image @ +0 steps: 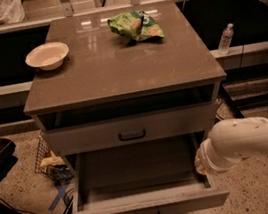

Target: Open middle drawer

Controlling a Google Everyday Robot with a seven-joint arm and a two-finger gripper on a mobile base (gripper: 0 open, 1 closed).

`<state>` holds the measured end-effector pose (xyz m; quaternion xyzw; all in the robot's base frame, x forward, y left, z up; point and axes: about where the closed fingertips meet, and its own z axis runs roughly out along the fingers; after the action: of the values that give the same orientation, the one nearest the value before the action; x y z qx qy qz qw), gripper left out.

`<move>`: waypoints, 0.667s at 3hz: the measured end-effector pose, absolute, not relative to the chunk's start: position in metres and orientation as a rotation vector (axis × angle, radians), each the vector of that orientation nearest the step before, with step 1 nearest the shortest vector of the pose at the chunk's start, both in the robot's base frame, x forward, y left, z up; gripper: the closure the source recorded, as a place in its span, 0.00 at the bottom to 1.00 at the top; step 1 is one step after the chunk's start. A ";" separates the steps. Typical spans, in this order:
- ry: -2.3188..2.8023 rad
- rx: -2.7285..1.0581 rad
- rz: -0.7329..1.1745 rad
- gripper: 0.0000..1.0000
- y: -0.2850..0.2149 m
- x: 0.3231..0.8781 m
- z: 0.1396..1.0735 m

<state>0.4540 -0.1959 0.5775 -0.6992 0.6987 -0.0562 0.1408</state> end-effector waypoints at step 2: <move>1.984 -1.926 0.012 1.00 -0.185 0.419 0.575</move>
Offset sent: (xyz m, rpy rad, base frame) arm -0.0328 0.0085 -0.0019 0.1165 0.0240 -0.0073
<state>0.4191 -0.1849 0.5755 -0.6841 0.7049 0.0043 0.1872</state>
